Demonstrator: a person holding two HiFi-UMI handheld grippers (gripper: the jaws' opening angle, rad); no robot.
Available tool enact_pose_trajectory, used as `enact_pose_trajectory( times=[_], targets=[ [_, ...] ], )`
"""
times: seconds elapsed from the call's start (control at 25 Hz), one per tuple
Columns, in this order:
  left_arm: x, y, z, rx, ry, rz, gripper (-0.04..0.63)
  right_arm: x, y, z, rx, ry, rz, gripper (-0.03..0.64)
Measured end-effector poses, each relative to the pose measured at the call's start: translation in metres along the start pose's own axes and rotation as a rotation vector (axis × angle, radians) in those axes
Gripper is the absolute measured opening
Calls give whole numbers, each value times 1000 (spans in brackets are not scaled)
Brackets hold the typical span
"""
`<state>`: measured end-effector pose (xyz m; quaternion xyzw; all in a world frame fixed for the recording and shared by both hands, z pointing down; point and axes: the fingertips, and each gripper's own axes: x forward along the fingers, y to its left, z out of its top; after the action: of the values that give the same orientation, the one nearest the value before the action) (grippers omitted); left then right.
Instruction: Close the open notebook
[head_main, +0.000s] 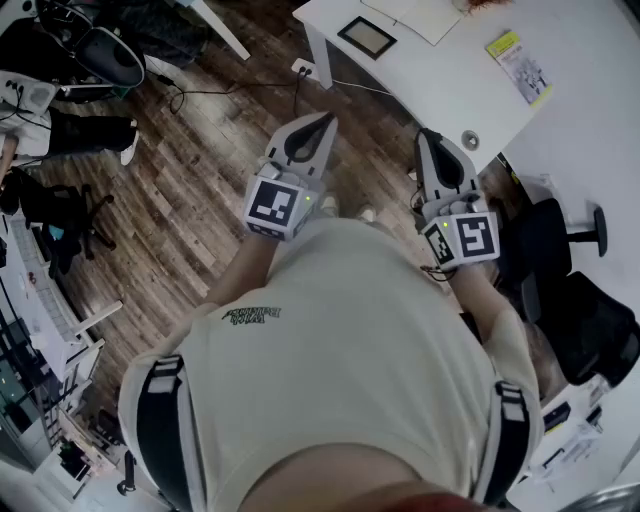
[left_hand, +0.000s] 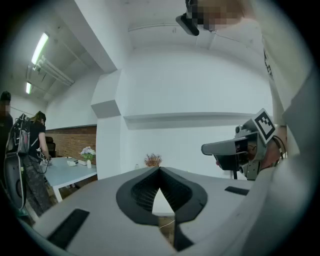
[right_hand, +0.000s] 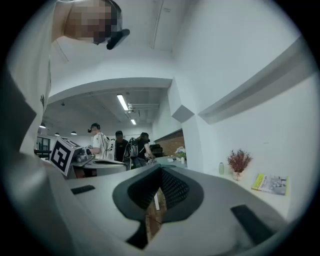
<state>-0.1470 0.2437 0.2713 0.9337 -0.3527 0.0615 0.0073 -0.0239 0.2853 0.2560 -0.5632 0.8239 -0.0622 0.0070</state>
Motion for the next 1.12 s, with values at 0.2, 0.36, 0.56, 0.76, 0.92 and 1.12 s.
enact_pose_trajectory(
  times=[0.2, 0.36, 0.56, 0.76, 0.92, 1.12],
  targets=[
    [-4, 1, 3, 25, -38, 1, 11, -2, 5, -2, 1, 7, 2, 2],
    [-5, -1, 4, 27, -51, 9, 11, -3, 3, -4, 4, 8, 3, 2],
    [-6, -3, 0, 13, -21, 11, 11, -2, 2, -7, 21, 5, 3, 2],
    [-4, -2, -6, 25, -6, 14, 11, -2, 1, -9, 26, 10, 11, 3],
    [-1, -7, -14, 31, 8, 12, 11, -5, -6, -15, 43, 25, 9, 2],
    [9, -13, -26, -5, 56, 26, 11, -9, -17, -21, 53, 37, 10, 3]
  ],
)
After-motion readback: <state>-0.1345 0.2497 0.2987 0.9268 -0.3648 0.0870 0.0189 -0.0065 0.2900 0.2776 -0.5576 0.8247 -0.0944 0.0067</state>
